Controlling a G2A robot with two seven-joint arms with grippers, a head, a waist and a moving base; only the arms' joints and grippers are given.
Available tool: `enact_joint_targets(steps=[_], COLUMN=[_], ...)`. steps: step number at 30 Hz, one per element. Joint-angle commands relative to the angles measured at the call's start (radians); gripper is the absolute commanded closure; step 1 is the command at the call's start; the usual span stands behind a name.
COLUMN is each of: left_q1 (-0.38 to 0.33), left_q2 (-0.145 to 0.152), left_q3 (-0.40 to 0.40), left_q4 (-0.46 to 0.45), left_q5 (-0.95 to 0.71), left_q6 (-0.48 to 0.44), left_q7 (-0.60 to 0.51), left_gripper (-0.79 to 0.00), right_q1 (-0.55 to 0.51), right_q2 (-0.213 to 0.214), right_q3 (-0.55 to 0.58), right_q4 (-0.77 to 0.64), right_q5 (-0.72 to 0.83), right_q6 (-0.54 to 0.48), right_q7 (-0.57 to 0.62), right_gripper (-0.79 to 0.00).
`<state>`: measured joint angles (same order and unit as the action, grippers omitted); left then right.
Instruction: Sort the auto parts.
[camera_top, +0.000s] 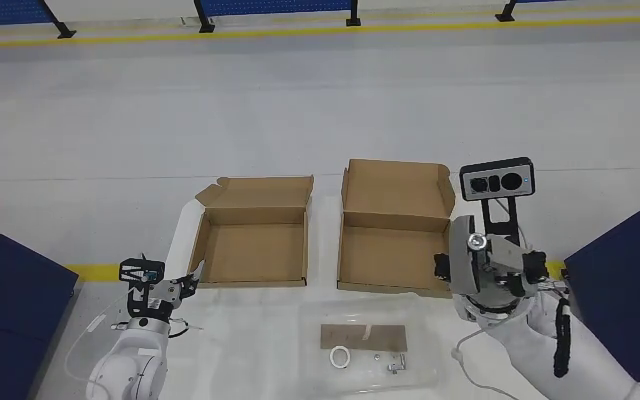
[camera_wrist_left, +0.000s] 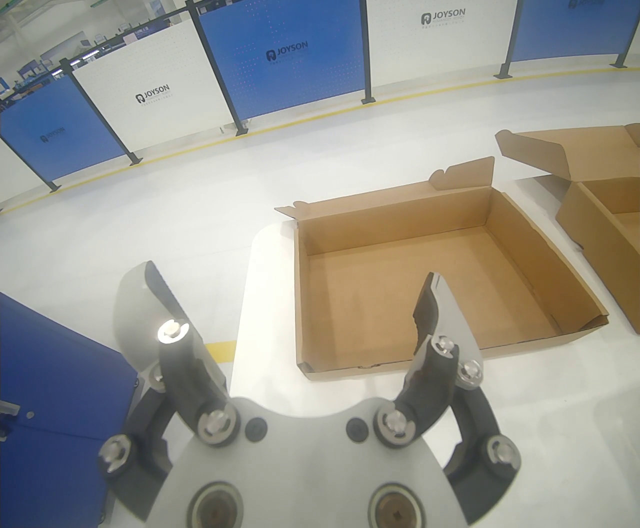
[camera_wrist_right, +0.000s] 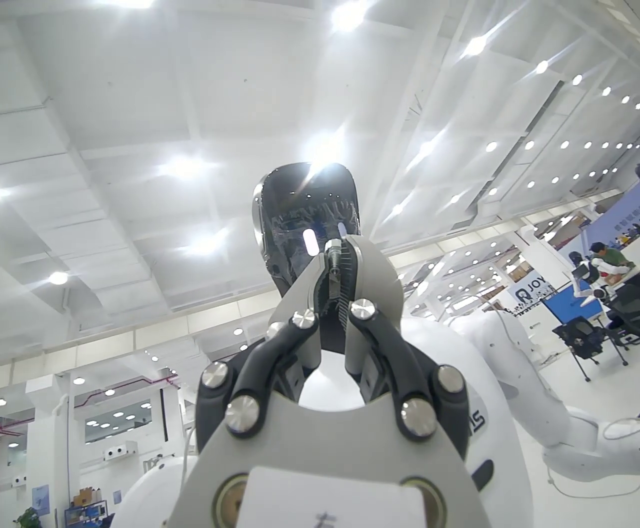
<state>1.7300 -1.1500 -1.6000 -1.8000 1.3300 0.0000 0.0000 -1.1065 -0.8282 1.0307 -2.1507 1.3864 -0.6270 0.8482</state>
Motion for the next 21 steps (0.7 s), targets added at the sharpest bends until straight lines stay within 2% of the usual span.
enact_joint_targets(steps=[1, 10, 21], left_q1=[0.000, 0.000, 0.000], left_q2=[0.000, 0.000, 0.000], left_q3=[0.000, 0.000, 0.000], left_q4=[0.000, 0.000, 0.000], left_q5=[0.000, 0.000, 0.000], left_q6=[0.000, 0.000, 0.000], left_q7=[0.000, 0.000, 0.000], left_gripper=[-0.785, -0.785, -0.785], right_q1=[-0.004, -0.038, -0.069], right_q2=[-0.002, -0.017, -0.048], right_q3=[0.009, 0.062, 0.085], right_q4=[-0.007, -0.025, -0.037], right_q5=[-0.027, -0.153, -0.074], right_q6=[0.019, 0.074, 0.069], right_q7=[-0.021, -0.093, -0.063], right_gripper=[0.000, 0.000, 0.000])
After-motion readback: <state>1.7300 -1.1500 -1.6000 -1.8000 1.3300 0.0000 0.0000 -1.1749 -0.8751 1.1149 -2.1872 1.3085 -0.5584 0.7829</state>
